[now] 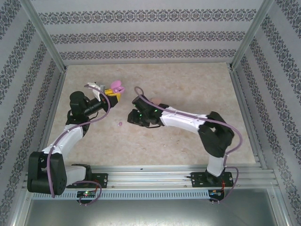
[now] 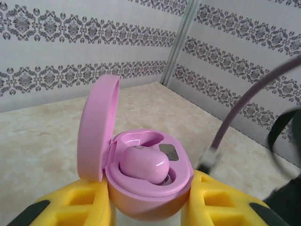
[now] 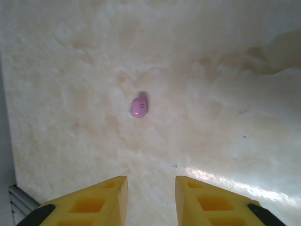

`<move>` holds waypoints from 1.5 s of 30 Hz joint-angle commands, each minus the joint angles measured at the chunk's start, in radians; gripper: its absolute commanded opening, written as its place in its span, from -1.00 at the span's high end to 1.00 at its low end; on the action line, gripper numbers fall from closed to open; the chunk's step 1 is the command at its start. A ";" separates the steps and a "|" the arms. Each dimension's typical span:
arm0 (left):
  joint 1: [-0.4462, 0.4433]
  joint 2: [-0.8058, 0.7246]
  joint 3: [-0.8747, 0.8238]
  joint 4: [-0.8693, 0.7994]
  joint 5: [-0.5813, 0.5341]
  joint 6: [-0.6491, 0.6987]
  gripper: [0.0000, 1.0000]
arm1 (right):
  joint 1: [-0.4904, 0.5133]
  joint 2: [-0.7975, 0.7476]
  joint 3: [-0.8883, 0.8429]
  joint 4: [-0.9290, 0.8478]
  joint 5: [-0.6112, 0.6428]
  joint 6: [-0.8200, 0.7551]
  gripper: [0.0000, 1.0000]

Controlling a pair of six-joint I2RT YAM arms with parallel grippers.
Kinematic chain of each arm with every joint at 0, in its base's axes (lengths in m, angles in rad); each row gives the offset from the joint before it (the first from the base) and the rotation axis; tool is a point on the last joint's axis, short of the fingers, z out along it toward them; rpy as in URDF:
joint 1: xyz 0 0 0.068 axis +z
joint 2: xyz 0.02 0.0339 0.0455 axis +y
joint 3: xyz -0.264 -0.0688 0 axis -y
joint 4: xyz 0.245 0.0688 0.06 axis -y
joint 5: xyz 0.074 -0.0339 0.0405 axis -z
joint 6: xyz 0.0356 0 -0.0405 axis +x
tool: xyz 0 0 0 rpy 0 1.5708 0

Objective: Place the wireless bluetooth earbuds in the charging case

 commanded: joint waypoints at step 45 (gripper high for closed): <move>0.030 0.028 -0.014 0.177 0.072 -0.064 0.64 | 0.044 0.461 0.523 -0.264 0.042 -0.073 0.46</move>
